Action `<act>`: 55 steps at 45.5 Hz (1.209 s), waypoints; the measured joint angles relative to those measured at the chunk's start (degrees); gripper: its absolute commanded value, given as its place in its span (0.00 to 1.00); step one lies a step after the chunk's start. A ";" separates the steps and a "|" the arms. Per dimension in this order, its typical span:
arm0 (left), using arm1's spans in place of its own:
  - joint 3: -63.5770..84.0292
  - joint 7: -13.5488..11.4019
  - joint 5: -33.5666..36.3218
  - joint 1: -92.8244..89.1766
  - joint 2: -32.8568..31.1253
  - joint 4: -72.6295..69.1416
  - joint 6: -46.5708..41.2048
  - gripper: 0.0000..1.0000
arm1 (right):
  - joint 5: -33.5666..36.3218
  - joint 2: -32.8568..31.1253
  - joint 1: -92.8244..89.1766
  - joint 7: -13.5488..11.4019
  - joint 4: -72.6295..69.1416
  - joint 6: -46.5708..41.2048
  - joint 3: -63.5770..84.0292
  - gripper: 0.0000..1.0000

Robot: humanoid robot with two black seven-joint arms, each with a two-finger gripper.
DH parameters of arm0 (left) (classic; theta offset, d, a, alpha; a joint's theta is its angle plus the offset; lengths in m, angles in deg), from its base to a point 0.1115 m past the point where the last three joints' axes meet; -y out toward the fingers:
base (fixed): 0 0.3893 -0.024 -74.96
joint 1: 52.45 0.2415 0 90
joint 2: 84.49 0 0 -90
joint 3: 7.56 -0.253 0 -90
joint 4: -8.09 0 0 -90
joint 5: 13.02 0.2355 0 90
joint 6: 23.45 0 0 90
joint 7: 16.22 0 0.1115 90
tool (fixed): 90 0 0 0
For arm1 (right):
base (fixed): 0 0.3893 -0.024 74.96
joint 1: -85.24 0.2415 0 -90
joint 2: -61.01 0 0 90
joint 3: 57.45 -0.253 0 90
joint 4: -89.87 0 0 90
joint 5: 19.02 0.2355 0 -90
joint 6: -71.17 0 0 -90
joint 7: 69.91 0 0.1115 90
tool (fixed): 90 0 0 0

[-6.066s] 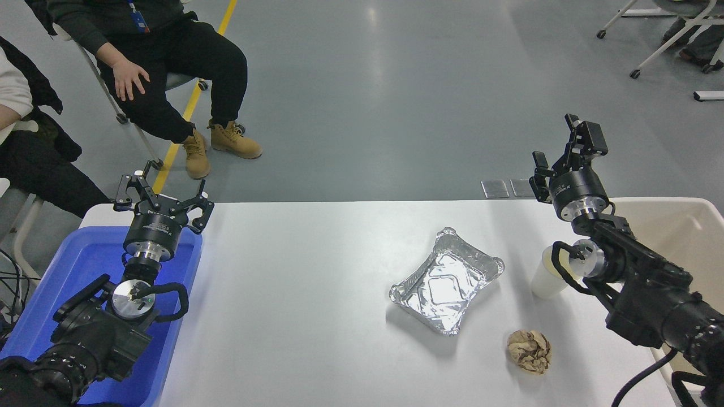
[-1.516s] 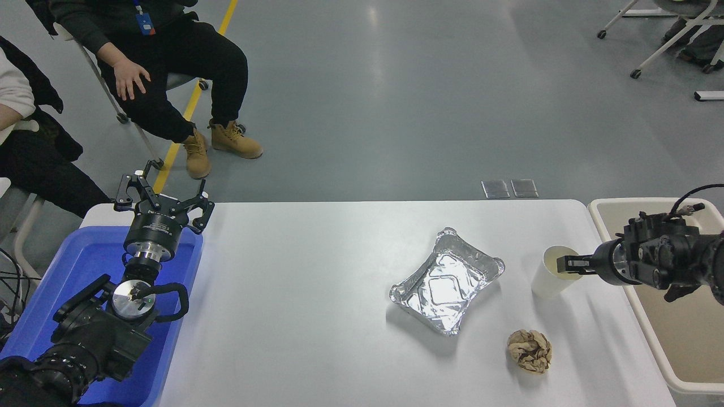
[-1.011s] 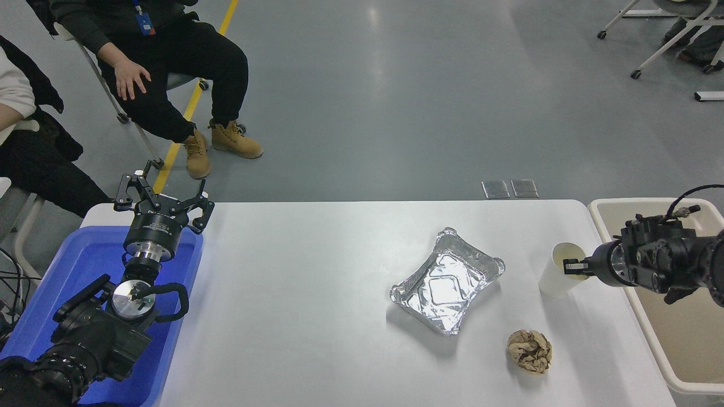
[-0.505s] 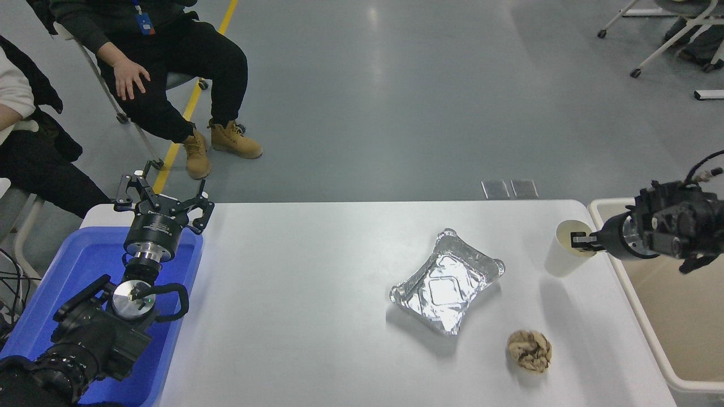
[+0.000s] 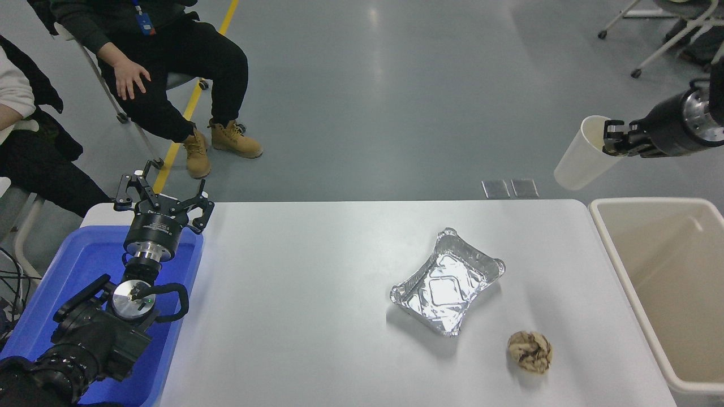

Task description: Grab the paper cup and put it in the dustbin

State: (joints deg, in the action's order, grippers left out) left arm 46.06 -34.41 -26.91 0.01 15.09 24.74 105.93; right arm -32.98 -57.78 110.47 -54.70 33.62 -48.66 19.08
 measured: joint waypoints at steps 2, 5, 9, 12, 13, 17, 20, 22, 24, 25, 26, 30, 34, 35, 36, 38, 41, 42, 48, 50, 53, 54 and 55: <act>0.00 0.00 0.01 0.00 0.00 0.00 0.00 0.99 | -0.20 -0.27 1.13 0.01 -0.12 -0.64 0.00 0.00; 0.00 0.00 0.00 0.00 0.00 -0.01 0.00 0.99 | -0.51 -0.84 2.51 -0.01 -0.30 -1.50 0.07 0.00; 0.00 0.00 0.00 0.00 0.00 -0.01 0.00 0.99 | -0.80 -1.52 3.53 -0.01 -0.18 -1.96 0.07 0.00; 0.00 0.00 0.00 0.00 0.00 -0.01 0.00 0.99 | -0.87 -2.04 3.58 -0.02 0.52 -1.81 0.09 0.00; 0.00 0.00 0.00 0.00 0.00 -0.01 0.00 0.99 | -0.86 -2.32 3.25 -0.02 0.96 -1.51 0.10 0.00; 0.00 0.00 0.01 0.00 0.00 -0.01 0.00 0.99 | -0.66 -3.23 1.14 -0.07 3.15 -0.15 0.15 0.00; 0.00 0.00 0.01 0.00 0.00 -0.01 0.00 0.99 | -0.53 -3.77 -1.00 -0.08 5.29 0.94 0.16 0.00; 0.00 0.00 0.00 0.00 0.00 -0.01 0.00 0.99 | -0.35 -4.12 -3.05 -0.11 7.30 1.97 0.18 0.00; 0.00 0.00 0.01 0.00 0.00 -0.01 0.00 0.99 | 0.11 -4.46 -5.21 -0.14 9.41 3.09 0.19 0.00; 0.00 0.00 0.01 0.00 -0.01 -0.01 0.00 0.99 | 0.35 -4.60 -6.11 -0.16 10.27 3.56 0.20 0.00; 0.00 0.00 -0.01 0.00 0.00 -0.01 0.00 0.99 | 0.67 -4.76 -7.06 -0.18 11.12 4.05 0.22 0.00; 0.00 0.00 0.01 0.00 0.00 0.00 0.00 0.99 | 2.75 -5.32 -11.42 -0.71 14.89 6.90 0.30 0.00; 0.00 0.00 0.01 0.00 0.00 0.01 0.00 0.99 | 5.46 -5.69 -16.08 -2.41 18.28 10.74 0.35 0.00; 0.00 0.00 0.00 0.00 0.00 0.01 0.00 0.99 | 6.35 -5.78 -17.70 -3.11 19.31 12.01 0.34 0.00; 0.00 0.00 0.00 0.00 0.00 0.01 0.00 0.99 | 6.75 -5.83 -18.41 -3.52 19.76 12.66 0.38 0.00; 0.00 0.00 0.01 -0.01 0.00 0.03 0.00 0.99 | 8.20 -5.89 -20.63 -4.72 21.29 14.65 0.29 0.00; 0.00 0.00 0.00 0.00 0.00 0.02 0.00 0.99 | 10.73 -6.06 -24.43 -6.56 23.58 17.69 0.13 0.00; 0.00 0.00 -0.02 0.00 0.00 0.01 0.00 0.99 | 11.45 -6.07 -25.47 -6.98 24.23 18.47 0.06 0.00; 0.00 0.00 -0.01 0.00 0.00 -0.01 0.00 0.99 | 16.66 -6.25 -32.43 -9.22 28.66 23.89 -0.37 0.00; 0.00 0.00 0.01 0.01 0.00 -0.01 0.00 0.99 | 17.82 -6.29 -34.25 -9.61 29.99 25.37 -0.68 0.00; 0.00 0.00 -0.02 0.00 0.01 -0.02 0.00 0.99 | 19.40 -6.37 -37.63 -10.19 31.70 27.86 -1.76 0.00; 0.00 0.00 0.01 0.00 0.00 -0.01 0.00 0.99 | 19.93 -6.40 -39.02 -10.37 32.53 29.00 -2.59 0.00; 0.00 0.00 0.01 0.01 -0.01 -0.02 0.00 0.99 | 20.26 -6.43 -40.01 -10.49 33.10 29.71 -3.18 0.00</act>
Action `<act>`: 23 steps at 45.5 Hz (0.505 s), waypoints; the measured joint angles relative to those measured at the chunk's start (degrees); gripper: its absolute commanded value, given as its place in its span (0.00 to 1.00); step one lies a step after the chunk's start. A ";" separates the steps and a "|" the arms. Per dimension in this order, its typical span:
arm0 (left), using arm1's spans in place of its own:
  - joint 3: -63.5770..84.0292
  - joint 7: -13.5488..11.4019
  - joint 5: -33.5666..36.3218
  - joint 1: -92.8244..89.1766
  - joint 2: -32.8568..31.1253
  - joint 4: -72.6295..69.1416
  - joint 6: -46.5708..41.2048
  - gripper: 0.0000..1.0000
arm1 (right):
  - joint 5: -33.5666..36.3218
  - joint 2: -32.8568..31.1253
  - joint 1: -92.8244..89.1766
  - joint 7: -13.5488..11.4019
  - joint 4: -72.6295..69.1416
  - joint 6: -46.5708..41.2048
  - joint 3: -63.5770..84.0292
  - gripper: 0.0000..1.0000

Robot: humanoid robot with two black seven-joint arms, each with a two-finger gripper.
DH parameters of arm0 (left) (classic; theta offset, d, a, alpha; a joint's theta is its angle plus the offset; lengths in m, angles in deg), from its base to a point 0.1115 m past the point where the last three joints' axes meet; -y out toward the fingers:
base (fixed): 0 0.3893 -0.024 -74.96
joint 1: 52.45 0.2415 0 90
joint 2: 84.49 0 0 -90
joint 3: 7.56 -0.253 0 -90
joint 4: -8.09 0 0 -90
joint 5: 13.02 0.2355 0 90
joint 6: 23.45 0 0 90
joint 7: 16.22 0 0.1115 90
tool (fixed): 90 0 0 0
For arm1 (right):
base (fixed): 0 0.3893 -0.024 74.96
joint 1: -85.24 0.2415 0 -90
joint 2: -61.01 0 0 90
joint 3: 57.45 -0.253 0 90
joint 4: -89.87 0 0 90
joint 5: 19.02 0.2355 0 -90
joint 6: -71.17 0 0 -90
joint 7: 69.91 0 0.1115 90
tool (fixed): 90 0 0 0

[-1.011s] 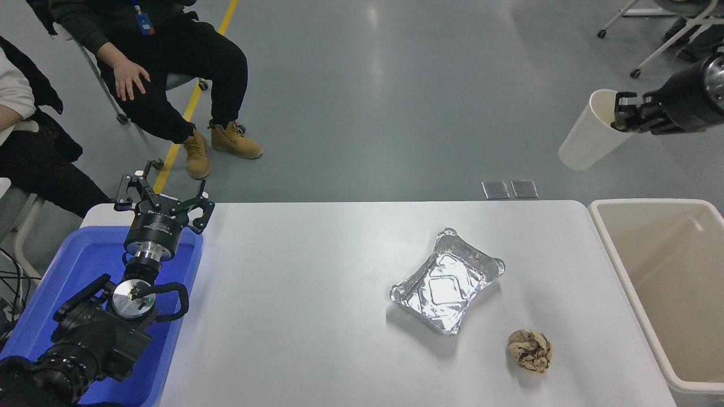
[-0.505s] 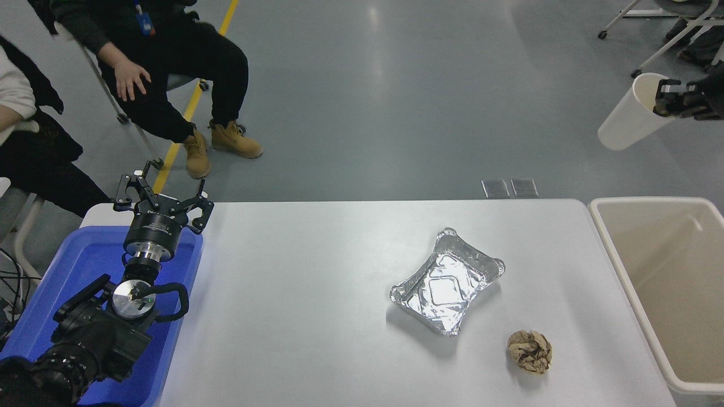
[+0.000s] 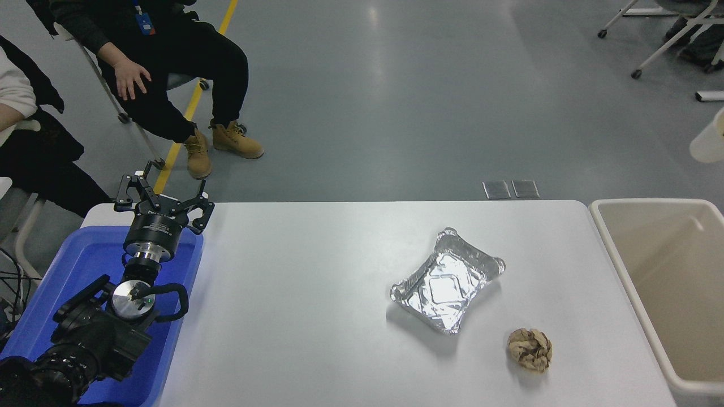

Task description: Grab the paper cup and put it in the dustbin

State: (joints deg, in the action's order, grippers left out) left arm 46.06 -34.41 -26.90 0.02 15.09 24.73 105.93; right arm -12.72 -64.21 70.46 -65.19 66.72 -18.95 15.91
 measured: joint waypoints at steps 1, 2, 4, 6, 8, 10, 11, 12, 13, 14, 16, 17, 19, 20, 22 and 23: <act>0.00 0.00 -0.02 0.00 0.00 0.00 0.00 0.99 | 0.29 -0.03 -1.04 -0.11 0.54 0.63 -0.69 0.00; 0.00 0.00 0.00 -0.01 0.00 0.00 0.00 0.99 | 0.58 -0.05 -2.23 -0.20 1.15 1.36 -1.58 0.00; 0.00 -0.01 -0.03 0.00 0.00 0.00 0.00 0.99 | 1.11 -0.05 -4.88 -0.41 2.55 2.85 -3.66 0.00; 0.00 0.00 -0.01 0.00 0.00 0.00 0.00 0.99 | 1.53 -0.05 -7.69 -0.58 4.13 4.31 -6.15 0.00; 0.00 0.00 -0.03 0.00 0.01 0.01 0.00 0.99 | 1.74 -0.03 -9.88 -0.67 5.21 5.25 -8.09 0.00; 0.00 0.00 -0.02 0.00 0.00 0.02 0.00 0.99 | 1.94 0.08 -12.77 -0.77 6.61 6.53 -10.85 0.00; 0.00 0.00 -0.02 0.00 0.01 0.03 0.00 0.99 | 2.01 0.13 -13.86 -0.81 7.06 6.96 -11.81 0.00; 0.00 0.00 -0.02 0.00 0.01 0.02 0.00 0.99 | 2.05 0.18 -14.88 -0.82 7.39 7.33 -12.81 0.00; 0.00 0.00 0.00 -0.01 0.00 0.03 0.00 0.99 | 2.08 0.24 -16.04 -0.84 7.81 7.80 -13.95 0.00; 0.00 0.00 0.00 -0.01 0.00 0.03 0.00 0.99 | 2.13 0.34 -17.38 -0.88 8.32 8.39 -15.28 0.00; 0.00 0.00 -0.01 0.00 0.00 0.03 0.00 0.99 | 2.20 0.55 -19.48 -0.94 8.94 9.21 -17.33 0.00; 0.00 0.00 -0.01 -0.01 0.00 0.03 0.00 0.99 | 2.22 0.80 -20.81 -0.96 9.32 9.79 -18.68 0.00; 0.00 0.00 -0.02 -0.01 0.00 0.03 0.00 0.99 | 2.27 1.16 -22.60 -0.98 9.75 10.48 -20.29 0.00; 0.00 0.00 0.00 -0.01 0.00 0.03 0.00 0.99 | 2.29 1.39 -23.66 -1.00 9.95 10.95 -21.27 0.00; 0.00 0.00 0.00 -0.01 0.01 0.03 0.00 0.99 | 2.33 1.83 -25.35 -1.01 10.32 11.70 -22.81 0.00; 0.00 0.00 -0.02 -0.01 0.00 0.03 0.00 0.99 | 2.37 2.17 -26.42 -1.02 10.51 12.25 -23.74 0.00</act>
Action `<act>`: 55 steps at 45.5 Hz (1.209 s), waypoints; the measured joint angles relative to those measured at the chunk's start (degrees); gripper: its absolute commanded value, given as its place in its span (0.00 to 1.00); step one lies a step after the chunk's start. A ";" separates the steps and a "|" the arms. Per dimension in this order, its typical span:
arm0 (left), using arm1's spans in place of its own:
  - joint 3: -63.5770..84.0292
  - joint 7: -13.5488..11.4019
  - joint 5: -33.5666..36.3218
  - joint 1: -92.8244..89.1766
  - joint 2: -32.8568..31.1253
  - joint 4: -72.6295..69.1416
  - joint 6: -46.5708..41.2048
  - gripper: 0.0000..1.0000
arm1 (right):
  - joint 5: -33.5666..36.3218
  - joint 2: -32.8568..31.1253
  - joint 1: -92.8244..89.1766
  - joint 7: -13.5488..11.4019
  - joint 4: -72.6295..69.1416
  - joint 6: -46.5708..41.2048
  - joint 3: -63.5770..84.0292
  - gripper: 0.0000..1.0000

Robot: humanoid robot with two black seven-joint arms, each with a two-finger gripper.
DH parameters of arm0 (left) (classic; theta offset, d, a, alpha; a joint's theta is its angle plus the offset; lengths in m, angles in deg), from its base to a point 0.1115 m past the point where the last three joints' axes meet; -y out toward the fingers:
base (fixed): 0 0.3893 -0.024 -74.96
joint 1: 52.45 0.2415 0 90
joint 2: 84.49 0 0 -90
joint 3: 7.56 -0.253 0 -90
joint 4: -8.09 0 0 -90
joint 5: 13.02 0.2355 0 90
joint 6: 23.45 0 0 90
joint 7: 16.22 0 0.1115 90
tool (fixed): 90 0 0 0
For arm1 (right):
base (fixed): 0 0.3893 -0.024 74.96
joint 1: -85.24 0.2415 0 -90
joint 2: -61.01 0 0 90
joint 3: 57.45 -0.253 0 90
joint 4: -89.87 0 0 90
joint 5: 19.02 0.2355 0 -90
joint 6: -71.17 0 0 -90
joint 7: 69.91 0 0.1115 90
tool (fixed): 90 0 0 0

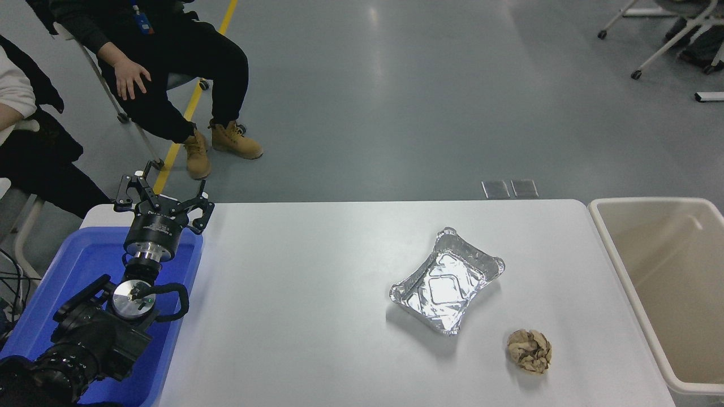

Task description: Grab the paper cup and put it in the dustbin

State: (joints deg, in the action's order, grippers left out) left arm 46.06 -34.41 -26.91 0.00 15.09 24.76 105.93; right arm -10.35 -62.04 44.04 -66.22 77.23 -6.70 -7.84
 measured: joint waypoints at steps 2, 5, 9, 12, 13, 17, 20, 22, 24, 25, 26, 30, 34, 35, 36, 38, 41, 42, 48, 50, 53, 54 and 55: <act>0.00 0.00 0.00 0.00 0.00 0.00 0.00 0.99 | 0.04 0.49 -1.33 -0.01 0.21 0.58 -1.11 0.00; 0.00 0.00 0.00 0.00 0.00 0.00 0.00 0.99 | 0.16 1.36 -3.58 -0.01 0.57 1.51 -2.94 0.00; 0.00 0.00 0.01 0.00 0.00 0.00 0.00 0.99 | 0.17 2.41 -5.85 -0.01 0.86 2.26 -5.09 0.00; 0.00 0.00 0.00 0.00 0.00 -0.01 0.00 0.99 | 0.17 3.24 -7.39 -0.01 0.97 2.67 -6.72 0.00; 0.00 0.00 0.01 0.00 0.00 -0.02 0.00 0.99 | 0.17 3.48 -7.77 -0.01 1.00 2.76 -7.15 0.00; 0.00 0.00 0.01 0.00 0.00 -0.03 0.00 0.99 | 0.11 4.51 -9.19 -0.01 1.14 3.14 -8.72 0.00; 0.00 0.00 0.01 0.00 0.00 -0.04 0.00 0.99 | 0.08 5.07 -9.84 -0.01 1.21 3.31 -9.40 0.00; 0.00 0.00 0.01 0.00 0.00 -0.04 0.00 0.99 | 0.07 5.48 -10.24 -0.01 1.23 3.39 -9.83 0.00; 0.00 0.00 0.01 0.01 0.00 -0.05 0.00 0.99 | 0.06 5.82 -10.55 -0.01 1.24 3.45 -10.16 0.00; 0.00 0.00 0.01 0.01 0.00 -0.05 0.00 0.99 | 0.06 5.96 -10.65 -0.01 1.25 3.49 -10.27 0.07; 0.00 0.00 0.01 0.01 0.00 -0.05 0.00 0.99 | 0.06 6.08 -10.75 -0.01 1.25 3.49 -10.38 0.22; 0.00 0.00 0.01 0.02 0.00 -0.05 0.00 0.99 | 0.06 6.51 -11.10 -0.01 1.25 3.56 -10.80 0.69; 0.00 0.00 0.01 0.02 0.00 -0.04 0.00 0.99 | 0.06 6.74 -11.30 -0.01 1.26 3.62 -11.05 0.91; 0.00 0.00 0.01 0.02 0.00 -0.04 0.00 0.99 | 0.06 6.79 -11.36 -0.01 1.26 3.63 -11.12 0.95; 0.00 0.00 0.01 0.02 0.00 -0.04 0.00 0.99 | 0.07 6.81 -11.39 -0.01 1.26 3.63 -11.16 0.97; 0.00 0.00 0.01 0.02 0.00 -0.04 0.00 0.99 | 0.11 6.86 -11.44 -0.01 1.26 3.64 -11.23 0.98; 0.00 0.00 0.01 0.02 0.00 -0.03 0.00 0.99 | 0.11 6.90 -11.50 -0.01 1.26 3.64 -11.32 0.99; 0.00 0.00 0.01 0.02 0.00 -0.03 0.00 0.99 | 0.11 6.91 -11.52 -0.01 1.26 3.64 -11.34 0.99; 0.00 0.00 0.01 0.02 0.00 -0.03 0.00 0.99 | 0.11 6.91 -11.56 0.00 1.03 3.36 -11.44 1.00; 0.00 0.00 0.01 0.02 0.00 -0.02 0.00 0.99 | 0.12 6.87 -11.48 0.00 0.86 3.23 -11.47 1.00; 0.00 0.00 0.00 0.02 0.00 -0.01 0.00 0.99 | 0.12 6.71 -11.20 0.00 0.70 3.03 -11.72 1.00; 0.00 0.00 0.01 0.02 0.00 -0.01 0.00 0.99 | 0.12 6.69 -11.14 0.00 0.65 2.98 -11.87 1.00; 0.00 0.00 0.00 0.02 0.00 -0.01 0.00 0.99 | 0.12 6.68 -11.08 0.00 0.60 2.94 -12.09 1.00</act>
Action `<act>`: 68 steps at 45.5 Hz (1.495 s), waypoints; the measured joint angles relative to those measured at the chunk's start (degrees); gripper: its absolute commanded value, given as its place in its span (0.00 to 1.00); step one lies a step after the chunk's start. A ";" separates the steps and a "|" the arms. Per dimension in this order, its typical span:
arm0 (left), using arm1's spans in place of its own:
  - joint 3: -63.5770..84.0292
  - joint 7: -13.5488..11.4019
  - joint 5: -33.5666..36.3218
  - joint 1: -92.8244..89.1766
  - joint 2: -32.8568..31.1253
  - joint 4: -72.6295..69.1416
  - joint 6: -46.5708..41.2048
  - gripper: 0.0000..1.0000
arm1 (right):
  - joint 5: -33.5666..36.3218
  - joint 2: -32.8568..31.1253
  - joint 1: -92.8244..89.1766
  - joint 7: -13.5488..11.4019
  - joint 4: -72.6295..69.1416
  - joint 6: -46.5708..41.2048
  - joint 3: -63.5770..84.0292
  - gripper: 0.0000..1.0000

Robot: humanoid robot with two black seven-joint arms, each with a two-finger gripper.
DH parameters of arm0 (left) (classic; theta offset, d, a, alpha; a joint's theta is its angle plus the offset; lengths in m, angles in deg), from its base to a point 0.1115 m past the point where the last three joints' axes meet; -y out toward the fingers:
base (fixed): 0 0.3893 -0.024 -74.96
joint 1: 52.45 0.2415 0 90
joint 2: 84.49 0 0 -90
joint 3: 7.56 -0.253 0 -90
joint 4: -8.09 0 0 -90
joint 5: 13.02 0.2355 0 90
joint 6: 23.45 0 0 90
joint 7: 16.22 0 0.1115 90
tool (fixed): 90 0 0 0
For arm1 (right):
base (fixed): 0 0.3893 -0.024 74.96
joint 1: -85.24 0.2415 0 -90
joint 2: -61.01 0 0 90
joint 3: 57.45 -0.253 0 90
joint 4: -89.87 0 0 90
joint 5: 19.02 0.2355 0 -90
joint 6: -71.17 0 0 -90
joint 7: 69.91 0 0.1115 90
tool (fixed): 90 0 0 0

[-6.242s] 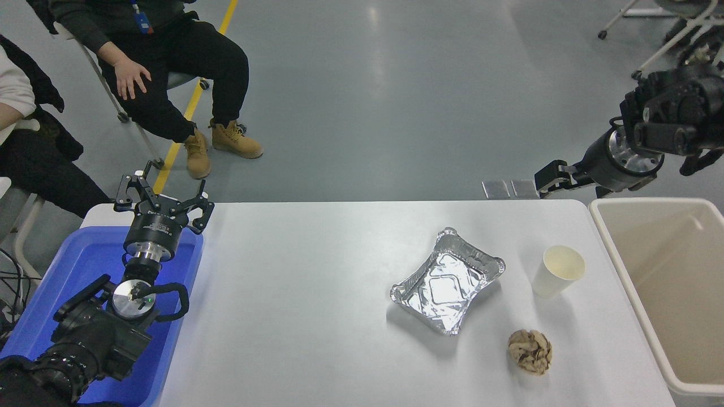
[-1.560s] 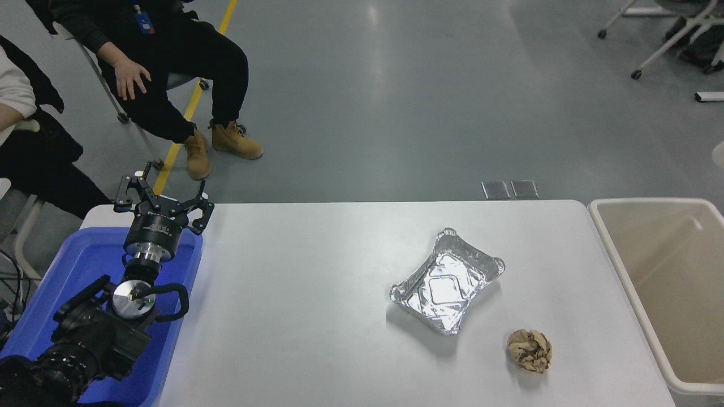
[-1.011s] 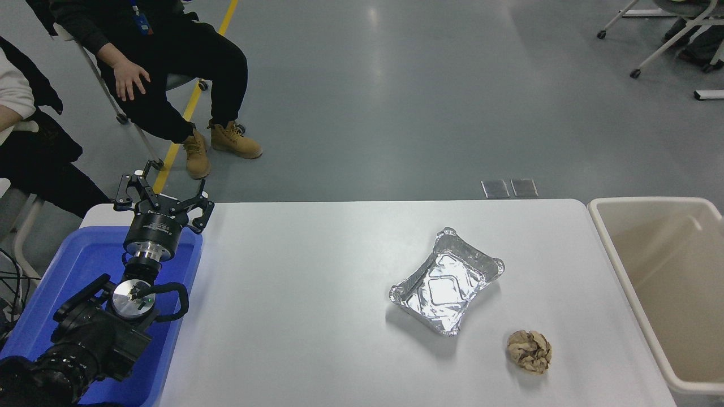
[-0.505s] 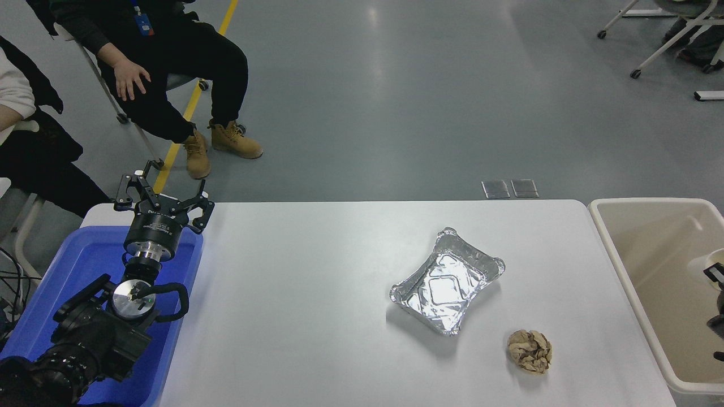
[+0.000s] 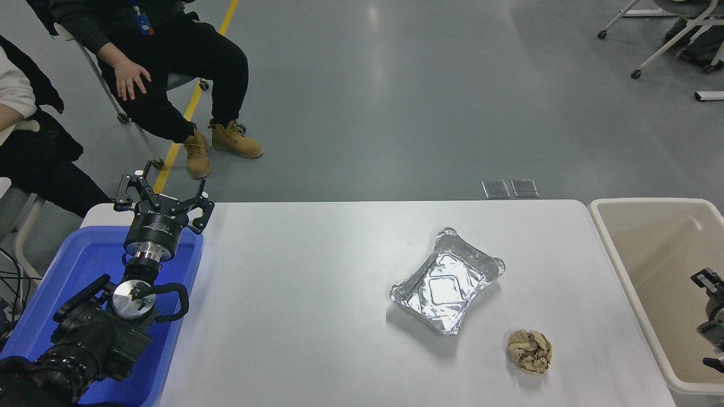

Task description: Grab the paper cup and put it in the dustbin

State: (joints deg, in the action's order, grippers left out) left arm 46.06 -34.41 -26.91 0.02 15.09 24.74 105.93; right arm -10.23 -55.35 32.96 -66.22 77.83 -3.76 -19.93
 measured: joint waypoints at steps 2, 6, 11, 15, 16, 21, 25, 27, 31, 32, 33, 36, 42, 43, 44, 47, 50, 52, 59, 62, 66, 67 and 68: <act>0.00 0.00 0.00 0.00 0.00 0.00 0.00 0.99 | 0.00 -0.04 0.28 0.00 -0.08 -0.07 -0.81 1.00; 0.00 0.00 0.00 0.00 0.00 0.00 0.00 0.99 | -0.03 -0.37 1.48 0.02 -0.29 -0.20 -3.26 1.00; 0.00 0.00 -0.01 0.00 0.00 0.00 0.00 0.99 | -0.08 -1.55 3.94 0.04 -1.25 -0.28 -6.58 1.00; 0.00 0.00 -0.01 -0.01 0.00 0.00 0.00 0.99 | -0.08 -2.58 7.02 0.05 -2.23 -0.33 -8.40 1.00; 0.00 0.00 0.00 0.00 0.00 0.00 0.00 0.99 | -0.08 -2.78 7.83 0.06 -2.41 -0.34 -8.75 1.00; 0.00 0.00 -0.02 -0.02 0.00 -0.01 0.00 0.99 | -0.01 -3.69 12.96 0.03 -3.14 -0.36 -10.82 1.00; 0.00 0.00 -0.01 -0.02 0.00 -0.01 0.00 0.99 | 0.00 -4.39 16.52 0.01 -3.50 -0.44 -12.38 1.00; 0.00 0.00 0.00 -0.02 0.00 -0.01 0.00 0.99 | -0.02 -4.88 18.68 0.00 -3.72 -0.80 -13.03 1.00; 0.00 0.00 0.01 -0.01 0.01 -0.02 0.00 0.99 | -0.39 -5.35 21.27 -0.01 -4.27 -1.54 -13.32 1.00; 0.00 0.00 0.00 -0.01 0.00 -0.02 0.00 0.99 | -0.69 -5.54 22.60 0.00 -4.66 -1.86 -13.27 1.00; 0.00 0.00 0.02 -0.01 0.00 -0.01 0.00 0.99 | -0.88 -5.70 23.48 0.01 -4.94 -2.04 -13.19 1.00; 0.00 0.00 0.00 -0.01 0.00 -0.02 0.00 0.99 | -1.74 -6.26 26.50 -0.01 -6.50 -2.61 -12.06 1.00; 0.00 0.00 0.00 -0.01 0.00 0.01 0.00 0.99 | -3.94 -6.86 33.70 0.00 -10.87 -3.31 -7.40 1.00; 0.00 0.00 0.02 -0.01 0.00 0.01 0.00 0.99 | -4.25 -6.88 34.81 0.00 -11.51 -3.38 -6.48 1.00; 0.00 0.00 0.00 -0.01 0.00 0.01 0.00 0.99 | -4.59 -6.91 36.05 0.01 -12.22 -3.46 -5.35 1.00; 0.00 0.00 0.01 -0.01 0.00 0.00 0.00 0.99 | -5.63 -6.69 40.28 0.01 -14.57 -3.75 -1.43 1.00; 0.00 0.00 0.00 -0.01 0.00 -0.01 0.00 0.99 | -6.50 -6.33 43.85 0.03 -16.74 -4.40 1.89 1.00; 0.00 0.00 0.02 0.00 0.00 -0.02 0.00 0.99 | -7.01 -6.15 45.90 0.03 -17.89 -5.01 3.53 1.00; 0.00 0.00 0.00 0.00 0.00 -0.02 0.00 0.99 | -9.01 -5.10 53.09 0.06 -21.77 -9.65 8.49 1.00; 0.00 0.00 0.02 0.00 0.00 -0.02 0.00 0.99 | -9.63 -4.41 55.24 0.06 -23.04 -11.96 10.18 1.00; 0.00 0.00 0.02 0.00 0.00 -0.02 0.00 0.99 | -10.22 -3.20 58.14 0.07 -24.42 -14.62 12.27 1.00; 0.00 0.00 0.00 -0.01 0.00 -0.02 0.00 0.99 | -10.35 -2.82 58.90 0.08 -24.92 -15.57 12.99 1.00; 0.00 0.00 -0.01 -0.01 0.01 -0.02 0.00 0.99 | -10.43 -2.55 59.45 0.08 -25.26 -16.16 13.45 1.00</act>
State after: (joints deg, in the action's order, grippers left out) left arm 46.06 -34.41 -26.92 0.01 15.10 24.72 105.93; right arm -20.67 -57.90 92.41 -66.14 52.56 -19.92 -6.48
